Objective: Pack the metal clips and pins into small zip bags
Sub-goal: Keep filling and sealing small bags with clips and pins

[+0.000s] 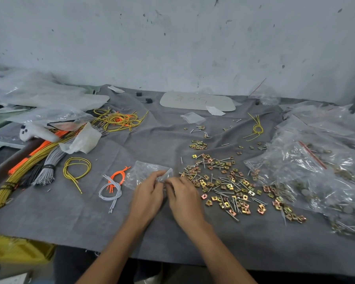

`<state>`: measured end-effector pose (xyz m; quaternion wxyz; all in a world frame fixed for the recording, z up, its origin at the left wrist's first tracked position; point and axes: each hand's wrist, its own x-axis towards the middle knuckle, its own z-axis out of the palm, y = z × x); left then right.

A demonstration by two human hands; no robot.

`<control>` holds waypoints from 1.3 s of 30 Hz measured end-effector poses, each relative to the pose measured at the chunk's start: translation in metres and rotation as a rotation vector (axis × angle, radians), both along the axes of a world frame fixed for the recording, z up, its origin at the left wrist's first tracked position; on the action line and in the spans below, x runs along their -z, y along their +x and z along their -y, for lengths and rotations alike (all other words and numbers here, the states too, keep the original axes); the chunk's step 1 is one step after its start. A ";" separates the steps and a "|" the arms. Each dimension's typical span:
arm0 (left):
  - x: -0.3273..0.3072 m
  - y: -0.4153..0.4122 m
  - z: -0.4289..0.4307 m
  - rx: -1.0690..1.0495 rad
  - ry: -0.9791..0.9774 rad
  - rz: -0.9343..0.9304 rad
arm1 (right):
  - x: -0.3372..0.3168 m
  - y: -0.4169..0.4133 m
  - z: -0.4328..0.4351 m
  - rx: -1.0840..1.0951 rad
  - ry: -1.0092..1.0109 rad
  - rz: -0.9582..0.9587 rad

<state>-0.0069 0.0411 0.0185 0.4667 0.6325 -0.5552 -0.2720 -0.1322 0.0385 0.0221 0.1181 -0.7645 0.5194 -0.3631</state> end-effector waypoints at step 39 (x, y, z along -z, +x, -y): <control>0.009 0.004 0.006 -0.009 -0.032 0.061 | -0.039 -0.066 0.103 0.008 0.380 -0.585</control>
